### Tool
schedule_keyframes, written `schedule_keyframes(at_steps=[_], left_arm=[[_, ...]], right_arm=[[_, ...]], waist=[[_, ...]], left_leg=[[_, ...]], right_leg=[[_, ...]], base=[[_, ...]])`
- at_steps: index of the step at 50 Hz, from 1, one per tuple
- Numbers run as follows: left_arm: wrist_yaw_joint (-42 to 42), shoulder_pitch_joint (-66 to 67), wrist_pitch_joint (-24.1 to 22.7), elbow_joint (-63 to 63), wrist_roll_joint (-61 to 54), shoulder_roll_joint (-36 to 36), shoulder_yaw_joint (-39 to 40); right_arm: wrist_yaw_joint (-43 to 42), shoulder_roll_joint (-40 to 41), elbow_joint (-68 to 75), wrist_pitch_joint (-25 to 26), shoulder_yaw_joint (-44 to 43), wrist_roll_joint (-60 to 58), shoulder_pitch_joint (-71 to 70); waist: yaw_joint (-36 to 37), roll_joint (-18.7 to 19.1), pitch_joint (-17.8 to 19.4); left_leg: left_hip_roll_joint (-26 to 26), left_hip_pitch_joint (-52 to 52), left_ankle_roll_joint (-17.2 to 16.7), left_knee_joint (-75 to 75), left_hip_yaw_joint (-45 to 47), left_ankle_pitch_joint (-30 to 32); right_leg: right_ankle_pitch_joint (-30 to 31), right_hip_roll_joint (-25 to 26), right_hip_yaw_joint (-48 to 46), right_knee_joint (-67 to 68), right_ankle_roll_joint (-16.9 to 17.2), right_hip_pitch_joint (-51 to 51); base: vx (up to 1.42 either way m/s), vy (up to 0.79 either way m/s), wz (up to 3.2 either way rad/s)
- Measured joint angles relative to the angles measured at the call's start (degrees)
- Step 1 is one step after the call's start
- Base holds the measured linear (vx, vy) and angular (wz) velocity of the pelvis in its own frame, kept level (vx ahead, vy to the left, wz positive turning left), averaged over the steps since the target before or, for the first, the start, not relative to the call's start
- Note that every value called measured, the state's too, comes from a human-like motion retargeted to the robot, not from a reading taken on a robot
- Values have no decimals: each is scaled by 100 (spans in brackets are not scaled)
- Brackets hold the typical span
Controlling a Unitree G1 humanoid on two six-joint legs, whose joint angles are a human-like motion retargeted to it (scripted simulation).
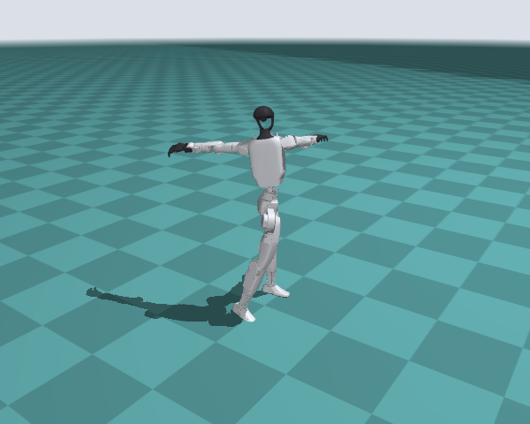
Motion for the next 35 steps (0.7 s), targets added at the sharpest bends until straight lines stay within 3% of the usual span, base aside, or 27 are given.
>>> schedule_keyframes(at_steps=[8,15,21,27,35], left_arm=[[1,1456,-35,-113,-39,-217,1415],[-73,2951,24,-367,130,-525,2846],[-70,3692,0,-718,374,-698,3568],[-102,3702,-61,-1101,543,-753,3463],[-106,2805,-150,-1470,889,-796,2358]], right_arm=[[-39,763,209,-39,318,-93,-622],[-22,610,245,25,419,-167,-574],[86,219,210,27,367,-279,-342],[85,-139,243,68,316,-353,-292],[214,-637,223,92,114,-330,-190]], waist=[[82,302,57],[-508,574,-186],[-1368,741,-484],[-2439,915,-673],[-3870,1282,-784]], left_leg=[[-45,-17,-52,-74,-217,106],[13,137,-68,-7,137,29],[134,365,-61,113,718,-143],[303,639,-108,191,1380,-329],[567,1143,-152,244,2378,-591]], right_leg=[[42,72,-246,-92,-28,108],[53,8,121,-71,-13,114],[16,-88,750,49,-5,43],[0,-111,1455,104,42,-44],[19,-19,2501,40,73,-95]], base=[[0,0,29],[-2,0,-44],[-2,-1,-93],[-2,-3,-107],[-1,-3,-121]])
